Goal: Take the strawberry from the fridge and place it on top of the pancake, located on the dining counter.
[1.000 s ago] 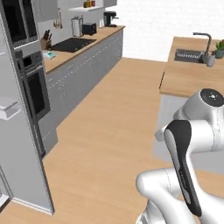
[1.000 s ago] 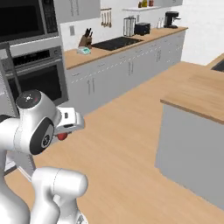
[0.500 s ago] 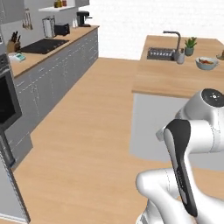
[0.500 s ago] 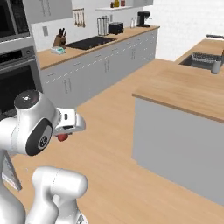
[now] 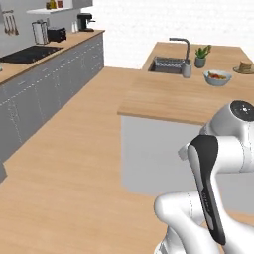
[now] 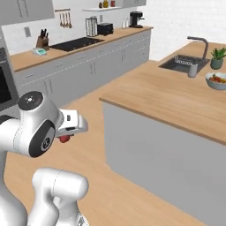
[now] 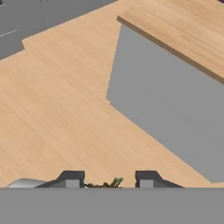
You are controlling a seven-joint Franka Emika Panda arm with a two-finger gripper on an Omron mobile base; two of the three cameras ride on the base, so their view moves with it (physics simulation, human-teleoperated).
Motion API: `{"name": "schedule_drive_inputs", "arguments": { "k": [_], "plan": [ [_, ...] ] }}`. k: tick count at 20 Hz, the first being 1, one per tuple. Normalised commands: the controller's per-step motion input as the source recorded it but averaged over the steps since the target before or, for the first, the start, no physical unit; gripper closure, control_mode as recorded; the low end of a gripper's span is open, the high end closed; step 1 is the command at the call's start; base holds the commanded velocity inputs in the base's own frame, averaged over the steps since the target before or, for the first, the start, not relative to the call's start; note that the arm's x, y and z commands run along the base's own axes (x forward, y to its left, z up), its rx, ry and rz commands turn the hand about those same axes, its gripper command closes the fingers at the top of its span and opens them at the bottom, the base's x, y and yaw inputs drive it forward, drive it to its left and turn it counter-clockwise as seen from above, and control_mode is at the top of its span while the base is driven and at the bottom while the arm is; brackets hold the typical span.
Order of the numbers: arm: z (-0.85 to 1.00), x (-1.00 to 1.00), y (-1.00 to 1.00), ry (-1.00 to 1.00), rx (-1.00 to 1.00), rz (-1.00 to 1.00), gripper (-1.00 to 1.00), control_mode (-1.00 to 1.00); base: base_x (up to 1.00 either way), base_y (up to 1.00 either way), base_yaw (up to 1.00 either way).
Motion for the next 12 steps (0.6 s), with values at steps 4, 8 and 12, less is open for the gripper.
{"name": "schedule_drive_inputs", "arguments": {
  "k": [4, 8, 12],
  "plan": [
    [0.0, 0.0, 0.0, 0.0, 0.0, 0.0, 1.0, 1.0, 0.05, -1.0, 0.1],
    [0.0, 0.0, 0.0, 0.0, 0.0, 0.0, 1.0, 1.0, -0.05, -1.0, 0.1],
    [0.0, 0.0, 0.0, 0.0, 0.0, 0.0, 1.0, 1.0, -0.47, -1.0, 0.21]
  ]
}}
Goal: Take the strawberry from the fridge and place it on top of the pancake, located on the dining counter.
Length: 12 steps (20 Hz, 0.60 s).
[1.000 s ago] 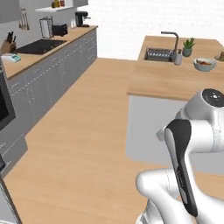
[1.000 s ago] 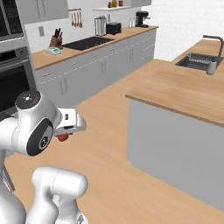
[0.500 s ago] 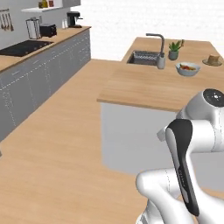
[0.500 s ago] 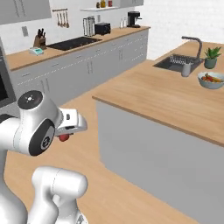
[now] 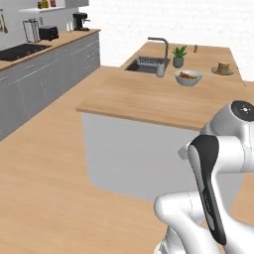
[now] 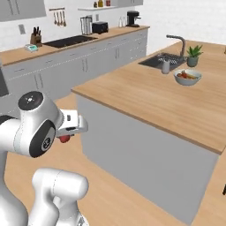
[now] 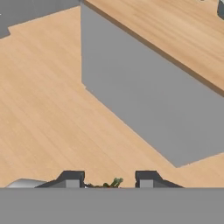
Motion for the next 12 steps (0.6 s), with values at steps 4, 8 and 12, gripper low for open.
{"name": "schedule_drive_inputs", "arguments": {
  "k": [4, 8, 12],
  "plan": [
    [0.0, 0.0, 0.0, 0.0, 0.0, 0.0, 1.0, 1.0, -0.45, -1.0, 0.17],
    [0.0, 0.0, 0.0, 0.0, 0.0, 0.0, 1.0, 1.0, -0.14, -1.0, 0.17],
    [0.0, 0.0, 0.0, 0.0, 0.0, 0.0, 1.0, 1.0, 0.0, -1.0, 0.2]
  ]
}}
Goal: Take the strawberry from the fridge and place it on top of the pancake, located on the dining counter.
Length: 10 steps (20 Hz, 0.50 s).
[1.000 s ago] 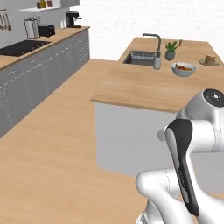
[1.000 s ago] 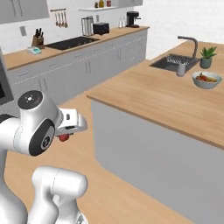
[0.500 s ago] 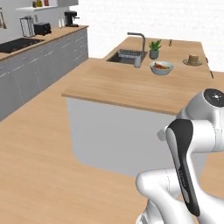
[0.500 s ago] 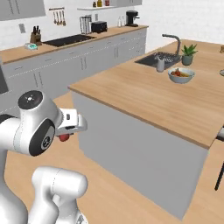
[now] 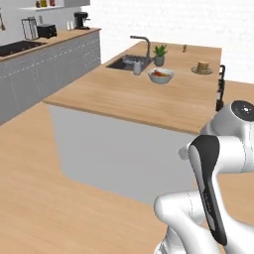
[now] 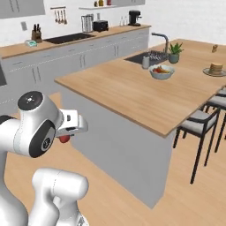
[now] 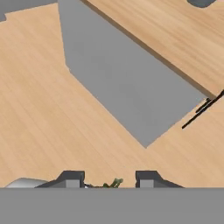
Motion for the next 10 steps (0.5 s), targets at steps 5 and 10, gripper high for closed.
{"name": "schedule_drive_inputs", "arguments": {
  "k": [5, 10],
  "plan": [
    [0.0, 0.0, 0.0, 0.0, 0.0, 0.0, 1.0, 1.0, 0.01, -1.0, 0.26],
    [0.0, 0.0, 0.0, 0.0, 0.0, 0.0, 1.0, 1.0, 0.07, -1.0, 0.3]
  ]
}}
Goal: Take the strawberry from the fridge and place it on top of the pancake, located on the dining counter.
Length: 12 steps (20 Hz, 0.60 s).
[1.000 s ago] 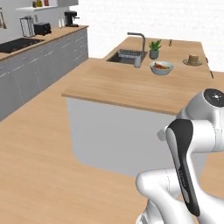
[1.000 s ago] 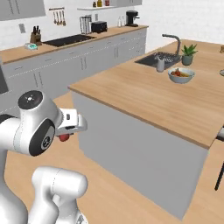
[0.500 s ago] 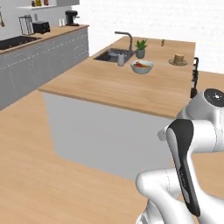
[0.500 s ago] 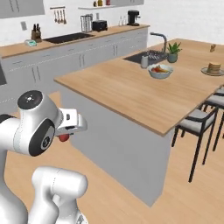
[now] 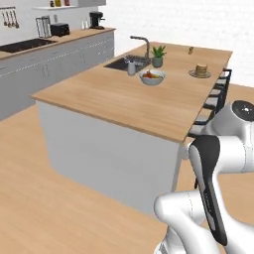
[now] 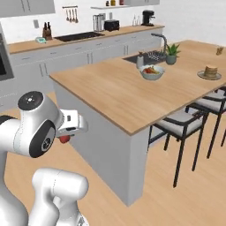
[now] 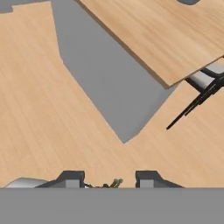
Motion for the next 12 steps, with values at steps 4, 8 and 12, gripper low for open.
{"name": "schedule_drive_inputs", "arguments": {
  "k": [4, 8, 12],
  "plan": [
    [0.0, 0.0, 0.0, 0.0, 0.0, 0.0, 1.0, 1.0, 0.13, -1.0, 0.31],
    [0.0, 0.0, 0.0, 0.0, 0.0, 0.0, 1.0, 1.0, 0.23, -1.0, 0.32],
    [0.0, 0.0, 0.0, 0.0, 0.0, 0.0, 1.0, 1.0, 0.4, -1.0, 0.34]
  ]
}}
